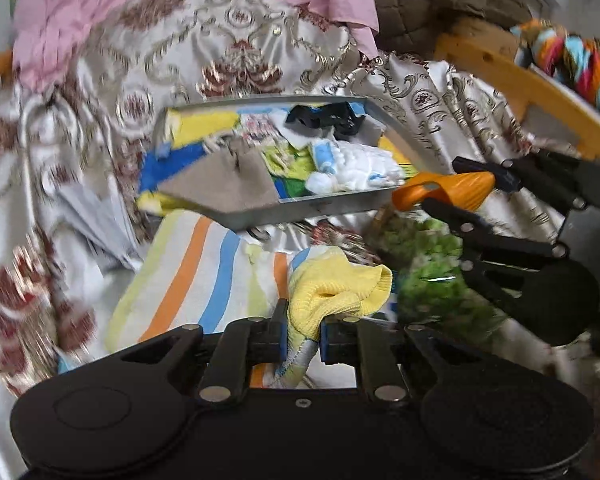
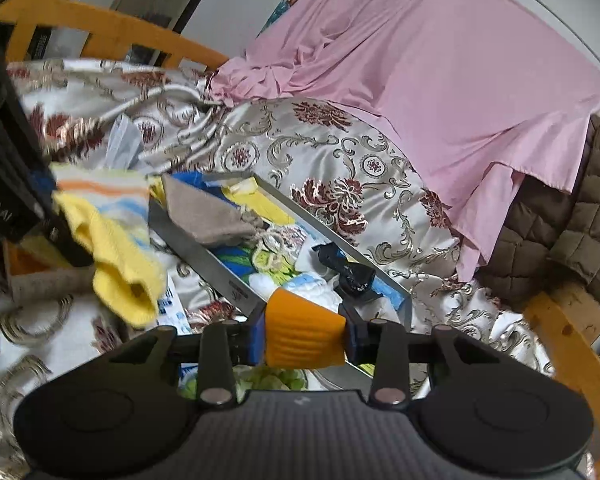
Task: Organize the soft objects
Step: 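Grasp the orange cup with the right gripper while the left grasps the yellow-striped sock, then lift the orange cup and striped sock and carry both over the tray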
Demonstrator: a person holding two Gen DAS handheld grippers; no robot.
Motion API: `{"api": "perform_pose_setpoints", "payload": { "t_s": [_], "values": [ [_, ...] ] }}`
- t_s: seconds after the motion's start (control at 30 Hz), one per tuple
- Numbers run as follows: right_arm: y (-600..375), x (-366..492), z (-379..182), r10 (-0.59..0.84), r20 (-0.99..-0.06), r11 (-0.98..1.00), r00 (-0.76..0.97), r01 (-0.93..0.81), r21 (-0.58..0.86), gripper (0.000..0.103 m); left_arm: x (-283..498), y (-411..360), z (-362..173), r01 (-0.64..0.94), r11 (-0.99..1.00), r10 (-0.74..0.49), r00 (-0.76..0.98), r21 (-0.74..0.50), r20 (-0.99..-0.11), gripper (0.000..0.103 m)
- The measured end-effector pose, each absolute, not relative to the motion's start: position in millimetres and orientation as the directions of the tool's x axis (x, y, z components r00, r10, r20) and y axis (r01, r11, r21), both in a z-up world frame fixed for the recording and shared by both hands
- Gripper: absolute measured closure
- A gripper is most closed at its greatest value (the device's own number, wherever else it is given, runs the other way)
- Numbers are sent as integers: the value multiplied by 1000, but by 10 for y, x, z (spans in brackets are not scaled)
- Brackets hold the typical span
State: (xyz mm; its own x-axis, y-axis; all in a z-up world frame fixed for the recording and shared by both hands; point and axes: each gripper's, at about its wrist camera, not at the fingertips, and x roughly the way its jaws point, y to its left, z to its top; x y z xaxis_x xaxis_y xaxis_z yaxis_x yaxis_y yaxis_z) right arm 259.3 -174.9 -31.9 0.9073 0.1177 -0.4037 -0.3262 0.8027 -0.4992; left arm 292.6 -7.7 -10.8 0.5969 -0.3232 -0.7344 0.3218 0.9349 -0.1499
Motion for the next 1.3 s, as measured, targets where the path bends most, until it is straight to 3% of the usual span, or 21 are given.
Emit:
{"api": "perform_pose_setpoints", "payload": {
  "t_s": [0.43,0.93,1.3],
  "values": [
    [-1732,2470,-132,193,-347,830,918,-342,-441,63,2919,335,322,121,918,-363,643,-379,-674,89],
    [-1970,3124,360,153,-218,942,964,-209,-261,62,3682,188,1163,179,939,-334,669,-292,-664,89],
    [-2660,3725,223,78,-225,997,971,-80,-1,62,4664,-769,879,312,889,-451,728,-336,-517,89]
  ]
}}
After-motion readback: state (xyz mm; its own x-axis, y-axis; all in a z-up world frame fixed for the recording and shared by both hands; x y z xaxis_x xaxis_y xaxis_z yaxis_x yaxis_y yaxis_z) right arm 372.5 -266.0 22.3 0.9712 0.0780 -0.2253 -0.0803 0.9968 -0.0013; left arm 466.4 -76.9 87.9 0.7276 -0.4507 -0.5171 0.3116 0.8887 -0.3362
